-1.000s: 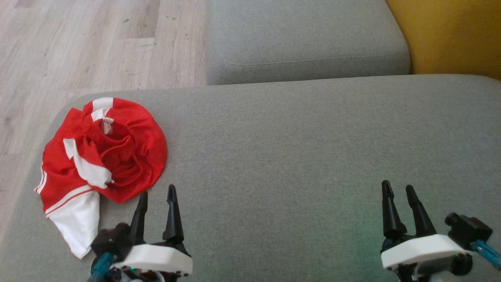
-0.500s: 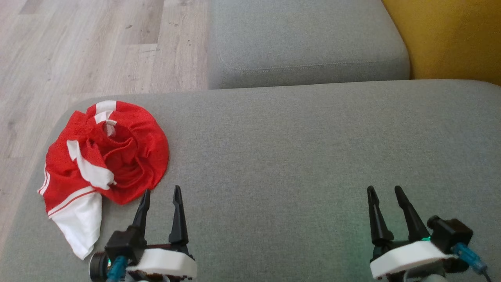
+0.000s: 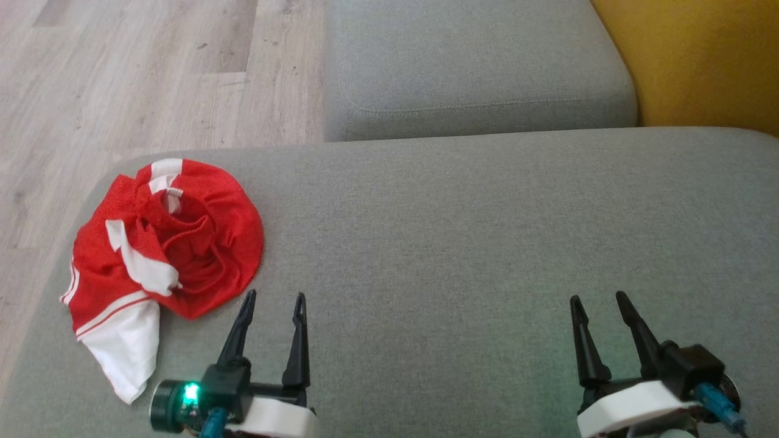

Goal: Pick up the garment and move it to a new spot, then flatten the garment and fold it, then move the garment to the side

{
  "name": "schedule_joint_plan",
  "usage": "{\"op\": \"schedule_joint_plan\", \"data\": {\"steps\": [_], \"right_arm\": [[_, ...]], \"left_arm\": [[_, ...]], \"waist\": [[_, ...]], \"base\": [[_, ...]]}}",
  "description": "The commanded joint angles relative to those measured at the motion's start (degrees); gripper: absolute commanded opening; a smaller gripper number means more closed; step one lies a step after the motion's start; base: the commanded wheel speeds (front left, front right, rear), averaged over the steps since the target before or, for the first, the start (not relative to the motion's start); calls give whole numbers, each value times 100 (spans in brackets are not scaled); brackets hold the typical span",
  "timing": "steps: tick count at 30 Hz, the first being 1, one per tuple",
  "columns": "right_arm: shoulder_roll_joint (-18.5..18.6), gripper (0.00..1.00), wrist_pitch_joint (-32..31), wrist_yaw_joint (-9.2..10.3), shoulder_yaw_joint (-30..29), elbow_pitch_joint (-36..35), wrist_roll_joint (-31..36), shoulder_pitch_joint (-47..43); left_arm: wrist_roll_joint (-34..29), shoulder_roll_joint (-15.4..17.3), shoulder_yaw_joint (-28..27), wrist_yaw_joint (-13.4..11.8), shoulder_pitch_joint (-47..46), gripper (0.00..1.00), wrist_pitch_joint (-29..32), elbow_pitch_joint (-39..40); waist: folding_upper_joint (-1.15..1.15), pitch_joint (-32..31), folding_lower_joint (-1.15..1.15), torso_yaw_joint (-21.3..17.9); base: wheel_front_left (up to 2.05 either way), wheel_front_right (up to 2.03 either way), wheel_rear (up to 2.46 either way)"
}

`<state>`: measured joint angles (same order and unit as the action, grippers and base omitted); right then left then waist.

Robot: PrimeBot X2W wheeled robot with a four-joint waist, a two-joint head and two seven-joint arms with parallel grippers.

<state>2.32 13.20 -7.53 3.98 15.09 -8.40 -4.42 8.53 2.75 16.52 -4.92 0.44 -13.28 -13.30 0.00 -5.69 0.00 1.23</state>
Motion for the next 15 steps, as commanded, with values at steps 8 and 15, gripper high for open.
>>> {"op": "schedule_joint_plan", "data": {"steps": [8,15], "right_arm": [[55,100,180,4,129,-185,463,79],[55,100,180,4,63,-174,445,73]], "left_arm": [[-413,13,-92,-9,-209,100,-172,89],[-378,13,-78,2,-216,100,-172,4]], "waist": [[0,-48,0,-32],[0,-67,0,-42]], "base": [[0,0,0],[0,0,0]]}}
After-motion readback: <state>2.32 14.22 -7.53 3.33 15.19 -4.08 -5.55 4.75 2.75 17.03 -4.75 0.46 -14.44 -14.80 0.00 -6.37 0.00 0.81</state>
